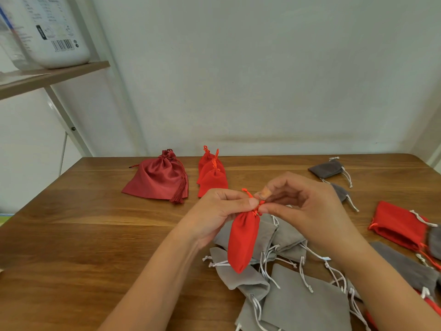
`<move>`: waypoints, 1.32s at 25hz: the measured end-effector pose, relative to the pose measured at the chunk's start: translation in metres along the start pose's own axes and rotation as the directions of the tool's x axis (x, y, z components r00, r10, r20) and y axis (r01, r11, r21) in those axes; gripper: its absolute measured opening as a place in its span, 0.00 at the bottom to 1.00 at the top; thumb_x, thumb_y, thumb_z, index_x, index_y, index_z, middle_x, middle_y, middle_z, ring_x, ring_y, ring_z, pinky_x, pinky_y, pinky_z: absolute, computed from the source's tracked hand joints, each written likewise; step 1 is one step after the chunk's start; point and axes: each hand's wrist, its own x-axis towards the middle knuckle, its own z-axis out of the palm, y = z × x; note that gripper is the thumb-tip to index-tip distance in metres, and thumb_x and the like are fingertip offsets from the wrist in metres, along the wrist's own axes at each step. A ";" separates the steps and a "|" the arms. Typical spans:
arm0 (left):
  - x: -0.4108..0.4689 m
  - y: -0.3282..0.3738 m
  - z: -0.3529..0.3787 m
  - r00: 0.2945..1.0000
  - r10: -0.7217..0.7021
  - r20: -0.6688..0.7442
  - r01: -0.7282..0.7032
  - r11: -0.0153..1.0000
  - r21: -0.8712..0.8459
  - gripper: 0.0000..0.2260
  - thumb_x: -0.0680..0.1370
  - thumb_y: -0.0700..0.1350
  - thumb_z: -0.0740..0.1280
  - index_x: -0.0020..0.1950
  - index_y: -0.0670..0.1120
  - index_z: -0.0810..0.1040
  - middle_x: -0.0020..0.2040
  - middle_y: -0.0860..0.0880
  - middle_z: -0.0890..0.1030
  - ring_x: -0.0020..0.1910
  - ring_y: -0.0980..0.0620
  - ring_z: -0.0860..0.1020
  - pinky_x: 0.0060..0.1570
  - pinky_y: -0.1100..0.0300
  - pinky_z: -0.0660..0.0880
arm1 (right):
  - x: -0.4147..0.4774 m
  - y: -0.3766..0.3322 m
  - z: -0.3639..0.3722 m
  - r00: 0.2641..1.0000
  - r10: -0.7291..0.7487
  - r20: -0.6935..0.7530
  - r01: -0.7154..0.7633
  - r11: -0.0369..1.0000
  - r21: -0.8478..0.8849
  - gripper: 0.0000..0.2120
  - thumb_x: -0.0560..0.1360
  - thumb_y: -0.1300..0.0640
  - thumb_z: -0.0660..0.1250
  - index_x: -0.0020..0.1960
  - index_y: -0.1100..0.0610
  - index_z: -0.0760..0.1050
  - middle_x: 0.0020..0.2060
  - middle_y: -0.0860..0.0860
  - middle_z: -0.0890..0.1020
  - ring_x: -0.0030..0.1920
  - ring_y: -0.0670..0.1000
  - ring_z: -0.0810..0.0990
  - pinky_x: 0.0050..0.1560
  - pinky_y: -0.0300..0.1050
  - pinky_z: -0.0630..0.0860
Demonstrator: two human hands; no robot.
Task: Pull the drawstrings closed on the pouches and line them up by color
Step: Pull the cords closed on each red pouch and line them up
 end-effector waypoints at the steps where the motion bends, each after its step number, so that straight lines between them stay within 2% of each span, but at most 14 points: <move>1: 0.000 -0.001 0.000 1.000 0.029 -0.008 -0.029 0.999 0.023 0.05 0.70 0.42 0.69 0.38 0.41 0.82 0.31 0.53 0.80 0.33 0.60 0.77 0.39 0.69 0.71 | 0.000 0.000 0.000 1.000 0.003 -0.016 -0.003 1.000 -0.009 0.11 0.62 0.56 0.76 0.44 0.52 0.80 0.42 0.49 0.84 0.44 0.49 0.84 0.48 0.43 0.80; 3: 0.002 -0.003 -0.001 0.995 0.091 -0.028 -0.089 0.994 0.061 0.05 0.70 0.43 0.69 0.37 0.43 0.83 0.32 0.53 0.80 0.35 0.59 0.77 0.43 0.67 0.71 | 0.000 0.000 0.001 0.999 0.027 -0.032 -0.028 1.000 -0.012 0.14 0.61 0.55 0.78 0.44 0.53 0.80 0.42 0.49 0.84 0.44 0.48 0.84 0.47 0.41 0.80; 6: 0.003 -0.005 0.000 0.992 0.111 -0.058 -0.104 0.988 0.111 0.08 0.68 0.46 0.71 0.41 0.41 0.83 0.34 0.52 0.81 0.37 0.59 0.77 0.43 0.68 0.71 | 0.001 0.004 0.003 0.999 0.002 -0.042 -0.006 0.996 -0.090 0.11 0.64 0.62 0.77 0.43 0.53 0.80 0.40 0.47 0.84 0.42 0.47 0.83 0.46 0.41 0.80; 9: 0.004 -0.005 -0.002 0.997 0.058 -0.051 -0.051 0.990 0.133 0.12 0.69 0.45 0.71 0.44 0.36 0.83 0.34 0.51 0.81 0.37 0.59 0.77 0.44 0.68 0.71 | 0.002 0.008 0.002 0.999 -0.039 -0.034 0.032 0.983 -0.179 0.11 0.66 0.64 0.76 0.41 0.51 0.79 0.39 0.46 0.83 0.41 0.46 0.83 0.46 0.40 0.80; 13: 0.005 -0.006 -0.001 0.994 -0.038 -0.103 0.047 0.995 0.087 0.09 0.74 0.39 0.69 0.48 0.33 0.81 0.33 0.51 0.81 0.33 0.59 0.76 0.38 0.69 0.72 | 0.000 0.013 0.002 0.988 -0.150 -0.024 0.131 0.921 -0.367 0.12 0.66 0.65 0.76 0.38 0.51 0.77 0.38 0.44 0.83 0.41 0.41 0.82 0.43 0.36 0.78; 15: 0.006 -0.006 0.002 0.983 -0.106 -0.151 0.108 0.994 0.006 0.09 0.69 0.42 0.72 0.44 0.37 0.83 0.32 0.50 0.81 0.31 0.58 0.76 0.37 0.68 0.72 | 0.000 0.014 0.003 0.972 -0.235 0.002 0.209 0.860 -0.465 0.09 0.67 0.64 0.76 0.39 0.53 0.77 0.37 0.43 0.82 0.42 0.40 0.81 0.42 0.34 0.77; 17: 0.007 -0.007 0.005 0.974 -0.146 -0.176 0.135 0.988 -0.073 0.08 0.64 0.46 0.74 0.37 0.42 0.84 0.30 0.49 0.80 0.30 0.57 0.76 0.37 0.66 0.72 | -0.001 0.015 0.005 0.946 -0.323 0.034 0.288 0.787 -0.545 0.04 0.69 0.60 0.73 0.39 0.54 0.78 0.35 0.43 0.82 0.40 0.42 0.80 0.39 0.37 0.76; 18: 0.007 -0.008 0.006 0.972 -0.146 -0.185 0.132 0.987 -0.089 0.05 0.65 0.46 0.74 0.34 0.44 0.84 0.29 0.49 0.80 0.29 0.57 0.75 0.37 0.66 0.72 | 0.000 0.016 0.006 0.932 -0.361 0.047 0.319 0.747 -0.583 0.02 0.70 0.58 0.70 0.39 0.55 0.78 0.35 0.44 0.82 0.38 0.43 0.80 0.37 0.39 0.75; 19: 0.007 -0.008 0.007 0.972 -0.131 -0.193 0.115 0.989 -0.094 0.05 0.68 0.45 0.73 0.32 0.45 0.84 0.29 0.49 0.79 0.29 0.57 0.74 0.38 0.65 0.71 | 0.000 0.017 0.007 0.924 -0.379 0.055 0.330 0.715 -0.616 0.05 0.71 0.55 0.68 0.39 0.56 0.78 0.34 0.44 0.82 0.36 0.44 0.80 0.34 0.40 0.74; 23: 0.007 -0.009 0.006 0.981 -0.018 -0.193 0.014 1.000 -0.020 0.09 0.75 0.40 0.69 0.35 0.44 0.83 0.30 0.51 0.79 0.32 0.57 0.74 0.41 0.66 0.70 | -0.001 0.021 0.004 0.921 -0.386 0.051 0.322 0.683 -0.655 0.05 0.72 0.57 0.67 0.39 0.57 0.74 0.36 0.46 0.82 0.33 0.47 0.81 0.31 0.42 0.74; 25: 0.005 -0.007 0.006 0.991 0.001 -0.132 0.003 0.999 0.035 0.06 0.74 0.40 0.71 0.37 0.45 0.82 0.35 0.50 0.80 0.36 0.56 0.76 0.43 0.66 0.71 | -0.001 0.024 0.002 0.928 -0.360 0.095 0.328 0.671 -0.666 0.06 0.75 0.54 0.63 0.41 0.55 0.71 0.36 0.48 0.81 0.35 0.49 0.80 0.32 0.45 0.75; 27: 0.005 -0.007 0.006 0.993 -0.002 -0.120 0.014 0.995 0.097 0.04 0.68 0.39 0.75 0.39 0.46 0.82 0.38 0.48 0.77 0.41 0.53 0.74 0.47 0.62 0.71 | 0.001 0.026 0.000 0.929 -0.338 0.149 0.345 0.653 -0.674 0.06 0.76 0.52 0.60 0.42 0.54 0.69 0.36 0.49 0.80 0.35 0.51 0.79 0.31 0.48 0.76; 30: 0.007 -0.012 0.005 0.988 0.002 -0.153 0.031 0.975 0.218 0.05 0.69 0.34 0.73 0.42 0.42 0.82 0.32 0.54 0.73 0.36 0.55 0.70 0.43 0.59 0.68 | 0.002 0.028 -0.001 0.923 -0.315 0.223 0.379 0.626 -0.682 0.09 0.76 0.52 0.59 0.42 0.56 0.73 0.35 0.49 0.79 0.34 0.50 0.78 0.29 0.49 0.75; 33: 0.007 -0.012 0.008 0.980 0.040 -0.196 0.017 0.960 0.278 0.03 0.69 0.35 0.71 0.41 0.40 0.83 0.32 0.49 0.73 0.35 0.51 0.69 0.41 0.56 0.67 | 0.001 0.024 0.000 0.918 -0.303 0.257 0.395 0.616 -0.682 0.08 0.76 0.53 0.59 0.43 0.56 0.73 0.36 0.48 0.78 0.34 0.48 0.77 0.29 0.48 0.75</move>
